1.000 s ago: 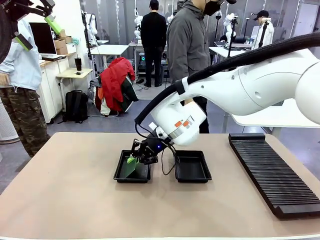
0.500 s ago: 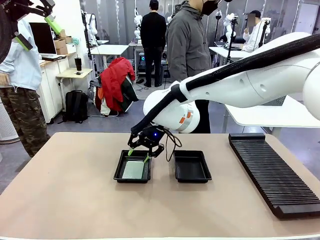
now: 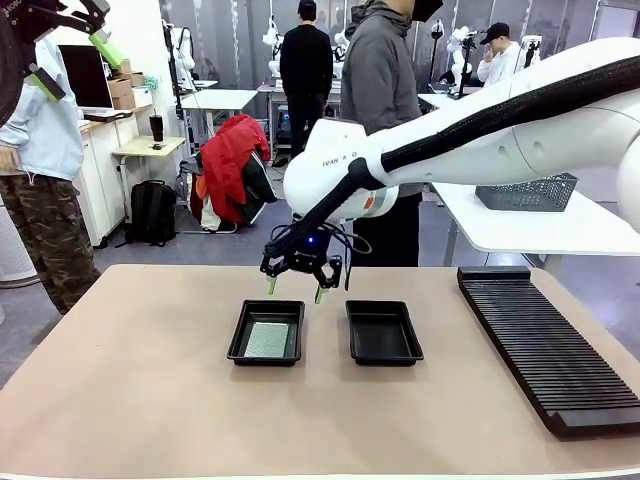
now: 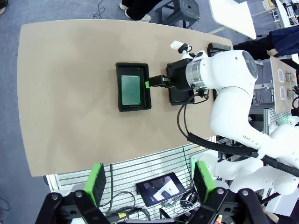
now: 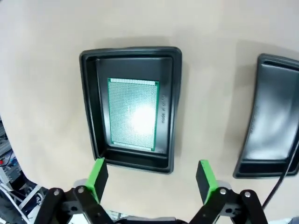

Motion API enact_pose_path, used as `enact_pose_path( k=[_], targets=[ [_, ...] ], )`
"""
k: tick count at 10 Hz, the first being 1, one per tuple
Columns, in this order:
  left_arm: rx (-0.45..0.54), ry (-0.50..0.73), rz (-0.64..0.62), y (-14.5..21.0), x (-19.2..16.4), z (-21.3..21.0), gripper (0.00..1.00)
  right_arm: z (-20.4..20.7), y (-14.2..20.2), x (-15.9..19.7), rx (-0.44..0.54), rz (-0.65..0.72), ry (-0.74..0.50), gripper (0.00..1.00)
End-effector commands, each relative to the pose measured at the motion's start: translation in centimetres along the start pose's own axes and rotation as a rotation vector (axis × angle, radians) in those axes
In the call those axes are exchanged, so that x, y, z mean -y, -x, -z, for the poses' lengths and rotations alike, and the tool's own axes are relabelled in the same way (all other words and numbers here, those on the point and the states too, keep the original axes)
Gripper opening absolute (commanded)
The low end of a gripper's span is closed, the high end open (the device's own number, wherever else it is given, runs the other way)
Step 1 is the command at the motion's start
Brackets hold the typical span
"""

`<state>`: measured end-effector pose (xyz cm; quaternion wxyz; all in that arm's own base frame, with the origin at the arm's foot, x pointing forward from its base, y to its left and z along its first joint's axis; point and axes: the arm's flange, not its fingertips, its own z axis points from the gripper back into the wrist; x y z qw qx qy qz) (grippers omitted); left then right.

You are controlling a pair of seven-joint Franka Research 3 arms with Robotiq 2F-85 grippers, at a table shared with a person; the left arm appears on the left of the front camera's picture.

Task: Inspect and transfer BCBs to ESD trays.
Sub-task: Pick up the Blank PCB from the PCB Rack and place it in the left ESD tray.

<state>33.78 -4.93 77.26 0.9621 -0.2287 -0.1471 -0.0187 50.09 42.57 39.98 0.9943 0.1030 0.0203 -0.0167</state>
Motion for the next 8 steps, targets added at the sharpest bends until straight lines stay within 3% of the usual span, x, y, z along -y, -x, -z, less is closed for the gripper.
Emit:
enact_pose_path(
  k=[1, 8],
  targets=[
    [0.005, 0.008, 0.002, -0.02, -0.16, 0.11, 1.00, -0.28, -0.36, -1.15, -0.009, 0.013, 0.086, 1.00],
    [0.005, 0.008, 0.002, -0.02, -0.16, 0.11, 1.00, -0.57, 0.06, -0.35, -0.020, -0.004, 0.059, 1.00]
  ],
)
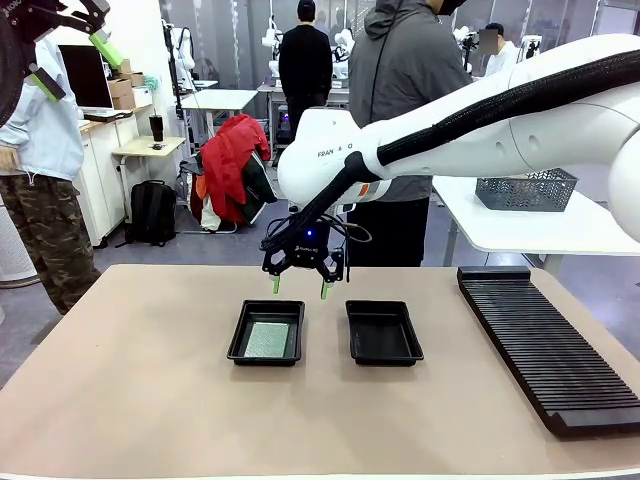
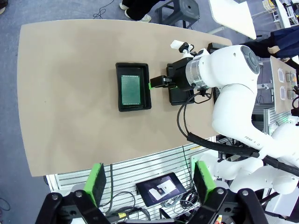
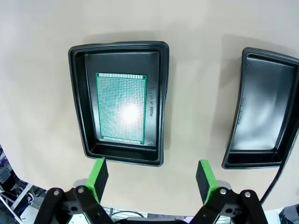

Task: Inspect and transfer BCBs to ESD trays.
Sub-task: Pick up the Blank PCB from the PCB Rack and place it in the left ESD tray, then pick up the ESD tray and place it on the left side of the table.

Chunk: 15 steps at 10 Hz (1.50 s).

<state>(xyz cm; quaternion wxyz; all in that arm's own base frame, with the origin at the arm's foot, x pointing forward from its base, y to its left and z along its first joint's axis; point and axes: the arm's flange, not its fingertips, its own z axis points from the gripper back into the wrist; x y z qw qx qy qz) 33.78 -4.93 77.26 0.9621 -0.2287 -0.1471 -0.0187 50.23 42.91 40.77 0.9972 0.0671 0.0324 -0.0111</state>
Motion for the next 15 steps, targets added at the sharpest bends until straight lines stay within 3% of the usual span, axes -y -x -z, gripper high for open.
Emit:
enact_pose_path(
  k=[1, 15],
  targets=[
    [0.005, 0.008, 0.002, -0.02, -0.16, 0.11, 1.00, 0.15, 0.16, 0.14, 0.003, 0.003, -0.013, 1.00],
    [0.005, 0.008, 0.002, -0.02, -0.16, 0.11, 1.00, 0.15, 0.16, 0.14, 0.003, 0.003, -0.013, 1.00]
  ],
)
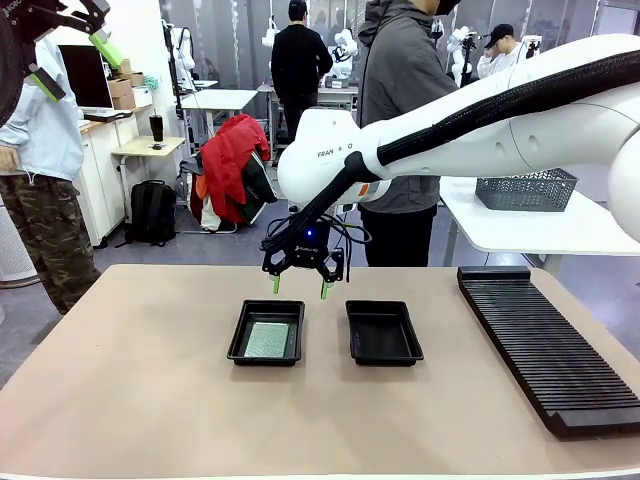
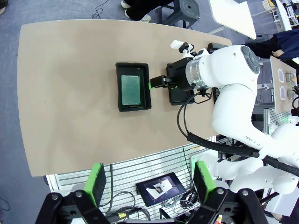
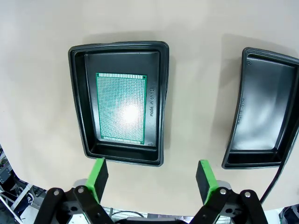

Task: Inspect and transfer BCBs to ESD trays.
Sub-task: Pick up the ESD tray and place it on the left side of the table.

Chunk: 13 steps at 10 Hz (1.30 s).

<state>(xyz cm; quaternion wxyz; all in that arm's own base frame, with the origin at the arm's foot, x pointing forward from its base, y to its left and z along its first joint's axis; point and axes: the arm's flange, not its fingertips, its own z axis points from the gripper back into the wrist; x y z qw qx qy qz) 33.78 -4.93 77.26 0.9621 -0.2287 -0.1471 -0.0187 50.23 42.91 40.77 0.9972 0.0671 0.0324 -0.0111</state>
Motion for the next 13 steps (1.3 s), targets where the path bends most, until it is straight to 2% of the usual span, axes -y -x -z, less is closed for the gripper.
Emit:
enact_pose_path(
  k=[1, 2, 6, 9, 13],
  targets=[
    [0.000, 0.000, 0.000, 0.0, 0.0, 0.0, 1.00, 0.1, 0.2, 0.1, 0.004, 0.003, -0.013, 1.00],
    [0.011, -0.023, -0.022, 0.3, 0.2, 1.1, 1.00, 0.0, 0.0, 0.0, 0.000, 0.000, 0.000, 1.00],
    [0.042, -0.068, -0.072, 1.1, 0.9, 5.5, 1.00, -3.1, 2.7, 4.5, 0.039, -0.045, -0.186, 1.00],
    [0.022, -0.131, -0.086, 0.4, 0.8, 10.9, 1.00, -4.3, 4.2, 8.0, 0.060, -0.053, -0.302, 1.00],
    [-0.054, -0.201, -0.066, -1.1, 0.1, 19.3, 1.00, -4.8, 6.2, 11.2, 0.075, -0.098, -0.468, 1.00]
  ],
)
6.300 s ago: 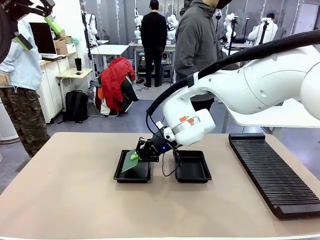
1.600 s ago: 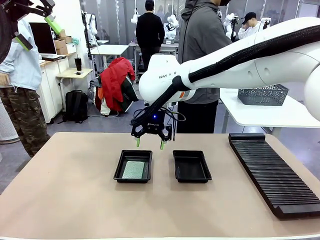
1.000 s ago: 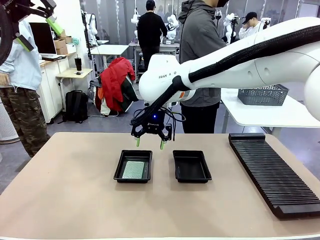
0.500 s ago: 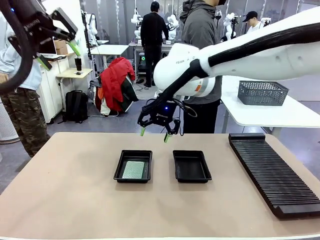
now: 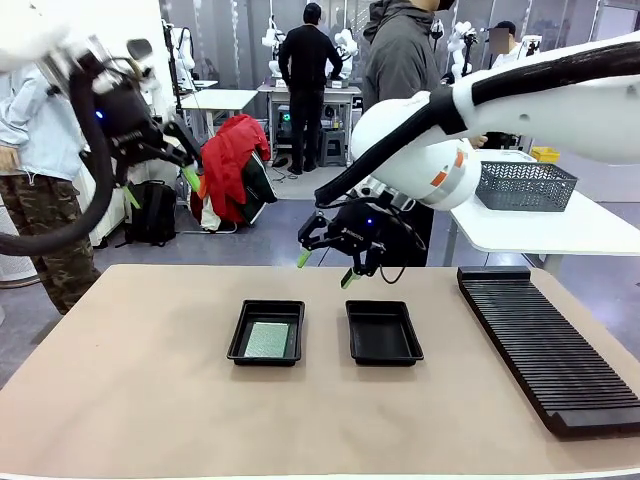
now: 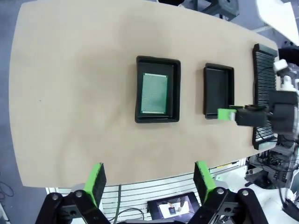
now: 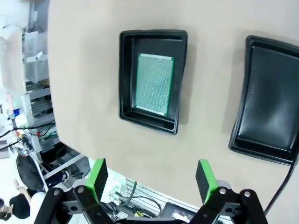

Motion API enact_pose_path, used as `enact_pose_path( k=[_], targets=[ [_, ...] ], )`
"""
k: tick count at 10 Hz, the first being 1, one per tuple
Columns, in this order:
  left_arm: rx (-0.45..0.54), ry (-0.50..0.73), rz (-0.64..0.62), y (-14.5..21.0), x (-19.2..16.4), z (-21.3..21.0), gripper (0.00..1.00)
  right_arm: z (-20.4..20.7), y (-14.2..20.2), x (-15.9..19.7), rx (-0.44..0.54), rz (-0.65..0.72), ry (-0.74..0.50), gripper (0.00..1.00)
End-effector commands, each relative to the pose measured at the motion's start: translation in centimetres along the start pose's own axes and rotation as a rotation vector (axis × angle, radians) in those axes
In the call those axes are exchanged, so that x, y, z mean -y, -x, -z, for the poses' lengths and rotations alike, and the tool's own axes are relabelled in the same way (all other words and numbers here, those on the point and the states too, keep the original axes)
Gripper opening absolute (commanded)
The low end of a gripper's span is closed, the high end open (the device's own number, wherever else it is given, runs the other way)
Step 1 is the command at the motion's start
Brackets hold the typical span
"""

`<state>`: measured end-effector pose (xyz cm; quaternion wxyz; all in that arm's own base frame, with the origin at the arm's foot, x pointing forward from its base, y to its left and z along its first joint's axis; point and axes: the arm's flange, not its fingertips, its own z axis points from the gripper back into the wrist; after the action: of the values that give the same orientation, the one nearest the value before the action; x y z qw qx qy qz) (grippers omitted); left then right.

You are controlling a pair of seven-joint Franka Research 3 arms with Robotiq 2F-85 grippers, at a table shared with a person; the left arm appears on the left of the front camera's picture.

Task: Inspect and transfer BCBs to ESD trays.
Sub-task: Pick up the ESD tray and place it on the left side of the table.

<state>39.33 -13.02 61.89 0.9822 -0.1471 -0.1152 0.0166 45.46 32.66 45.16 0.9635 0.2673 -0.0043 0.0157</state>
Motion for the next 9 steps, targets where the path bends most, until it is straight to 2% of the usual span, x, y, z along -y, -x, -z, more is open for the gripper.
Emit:
enact_pose_path(
  k=[1, 4, 9],
  targets=[
    [-0.013, -0.044, 0.004, -1.0, 0.4, 2.9, 1.00, -0.3, 1.9, 2.0, 0.009, -0.033, -0.092, 1.00],
    [-0.064, -0.095, 0.029, -2.6, 0.5, 8.3, 1.00, -0.8, 3.4, 3.1, 0.023, -0.035, -0.175, 1.00],
    [-0.130, -0.163, 0.045, -3.3, 1.7, 15.5, 1.00, -2.4, 4.8, 4.6, 0.062, 0.004, -0.224, 1.00]
  ],
)
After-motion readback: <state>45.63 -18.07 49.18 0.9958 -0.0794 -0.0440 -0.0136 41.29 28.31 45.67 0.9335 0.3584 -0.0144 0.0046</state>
